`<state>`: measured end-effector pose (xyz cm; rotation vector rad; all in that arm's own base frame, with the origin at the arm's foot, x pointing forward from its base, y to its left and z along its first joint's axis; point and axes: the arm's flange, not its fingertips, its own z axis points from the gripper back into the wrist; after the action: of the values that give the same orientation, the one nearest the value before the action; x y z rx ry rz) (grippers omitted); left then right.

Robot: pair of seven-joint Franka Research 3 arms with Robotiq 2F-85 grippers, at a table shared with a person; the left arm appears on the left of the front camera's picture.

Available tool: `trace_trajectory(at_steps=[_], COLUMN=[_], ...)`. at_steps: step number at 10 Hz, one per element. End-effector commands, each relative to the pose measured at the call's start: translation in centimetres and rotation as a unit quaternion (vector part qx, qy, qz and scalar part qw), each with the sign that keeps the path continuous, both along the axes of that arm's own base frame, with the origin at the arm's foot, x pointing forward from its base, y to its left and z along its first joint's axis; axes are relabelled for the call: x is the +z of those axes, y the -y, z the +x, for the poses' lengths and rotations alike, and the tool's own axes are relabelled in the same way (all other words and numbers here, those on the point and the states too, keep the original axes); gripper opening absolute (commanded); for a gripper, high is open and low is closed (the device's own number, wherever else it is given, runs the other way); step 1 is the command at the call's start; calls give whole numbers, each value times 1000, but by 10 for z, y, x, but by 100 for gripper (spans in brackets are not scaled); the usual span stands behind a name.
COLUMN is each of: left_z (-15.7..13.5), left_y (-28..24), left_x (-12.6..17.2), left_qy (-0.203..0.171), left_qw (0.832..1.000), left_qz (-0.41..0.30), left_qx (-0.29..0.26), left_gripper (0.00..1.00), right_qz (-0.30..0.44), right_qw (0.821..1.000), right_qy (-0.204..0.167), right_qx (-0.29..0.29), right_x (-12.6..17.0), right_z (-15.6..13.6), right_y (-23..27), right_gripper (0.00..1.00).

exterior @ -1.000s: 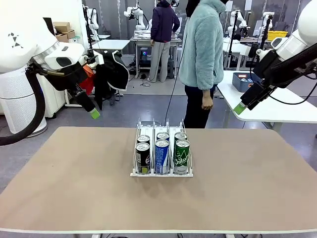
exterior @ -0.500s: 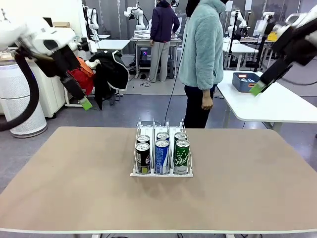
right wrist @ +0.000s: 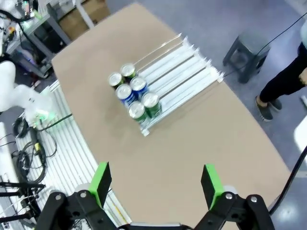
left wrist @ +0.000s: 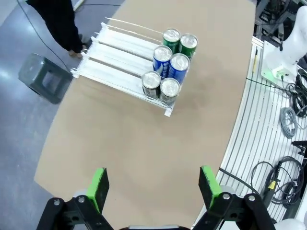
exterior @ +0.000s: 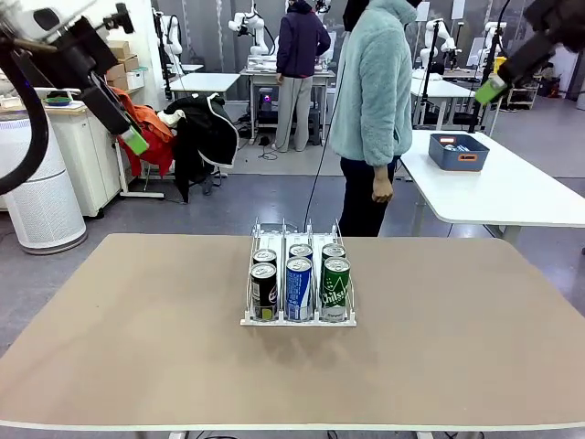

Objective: Fill the beverage cans into the dispenser.
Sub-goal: Pick up the Pepsi coke handed by the human.

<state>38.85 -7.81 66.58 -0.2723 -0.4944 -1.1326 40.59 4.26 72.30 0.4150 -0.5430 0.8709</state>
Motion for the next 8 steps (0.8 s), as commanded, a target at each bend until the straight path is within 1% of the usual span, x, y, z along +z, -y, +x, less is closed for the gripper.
trace_trajectory(at_steps=[1, 2, 3, 5, 6, 7, 8], left_z=[-3, -6, -10, -7, -8, -10, -7], left_y=[0, -1, -2, -6, -4, -1, -8], left_x=[10, 22, 33, 49, 53, 40, 56], left_qy=[19, 37, 56, 82, 96, 81, 83], left_qw=[999, 998, 995, 991, 987, 988, 991], left_qz=[-4, -7, -25, -50, -64, -64, -42], left_qx=[28, 50, 74, 94, 110, 117, 99], left_gripper=[100, 100, 100, 100, 100, 100, 100], right_qz=[11, 16, 20, 27, 31, 14, 14], right_qw=[999, 998, 996, 994, 994, 996, 996], right_qy=[44, 65, 82, 103, 102, 86, 86], right_qx=[0, 0, -5, -10, -10, -16, -16], right_x=[13, 28, 41, 55, 56, 59, 59], right_z=[8, 7, 4, 0, -2, -1, -1], right_y=[-5, -4, -2, 1, 3, -1, -1], right_gripper=[100, 100, 100, 100, 100, 100, 100])
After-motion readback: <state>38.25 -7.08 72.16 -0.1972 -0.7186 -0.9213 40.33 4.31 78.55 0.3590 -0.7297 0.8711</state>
